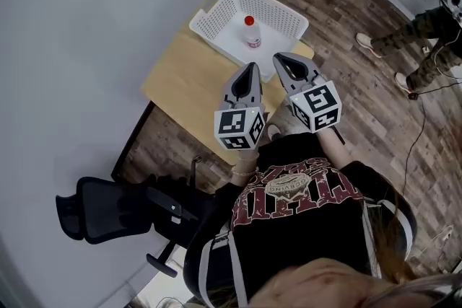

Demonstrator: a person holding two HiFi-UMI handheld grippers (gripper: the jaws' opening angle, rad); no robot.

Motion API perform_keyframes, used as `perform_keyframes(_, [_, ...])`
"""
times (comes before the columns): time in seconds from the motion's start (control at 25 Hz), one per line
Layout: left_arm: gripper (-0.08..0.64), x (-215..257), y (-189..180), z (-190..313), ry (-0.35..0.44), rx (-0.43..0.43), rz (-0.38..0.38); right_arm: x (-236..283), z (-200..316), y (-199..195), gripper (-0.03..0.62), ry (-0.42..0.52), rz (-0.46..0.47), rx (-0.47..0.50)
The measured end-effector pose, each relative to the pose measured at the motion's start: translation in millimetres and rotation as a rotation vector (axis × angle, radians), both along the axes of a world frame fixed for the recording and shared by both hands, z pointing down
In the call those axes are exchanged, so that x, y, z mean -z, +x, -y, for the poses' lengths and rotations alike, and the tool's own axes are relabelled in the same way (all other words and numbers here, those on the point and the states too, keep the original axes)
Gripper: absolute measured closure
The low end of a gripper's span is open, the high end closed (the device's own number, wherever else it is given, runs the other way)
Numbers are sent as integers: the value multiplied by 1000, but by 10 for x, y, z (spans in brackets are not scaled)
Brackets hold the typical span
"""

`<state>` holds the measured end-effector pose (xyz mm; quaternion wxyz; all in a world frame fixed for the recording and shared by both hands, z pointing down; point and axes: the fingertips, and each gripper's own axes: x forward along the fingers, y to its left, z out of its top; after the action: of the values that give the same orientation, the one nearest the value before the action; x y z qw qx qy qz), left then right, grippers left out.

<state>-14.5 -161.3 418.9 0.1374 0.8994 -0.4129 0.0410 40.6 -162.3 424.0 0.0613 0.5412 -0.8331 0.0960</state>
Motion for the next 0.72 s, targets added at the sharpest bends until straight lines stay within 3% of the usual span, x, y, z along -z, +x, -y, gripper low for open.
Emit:
perform_keyframes(0.28, [512,-7,138,71,-1,-31,0,-20,49,131,574,-6,0,-31])
perform_keyframes(0.72, [512,-93,50,204,-13,-21,10,-125,207,62,574,-22,1,-24])
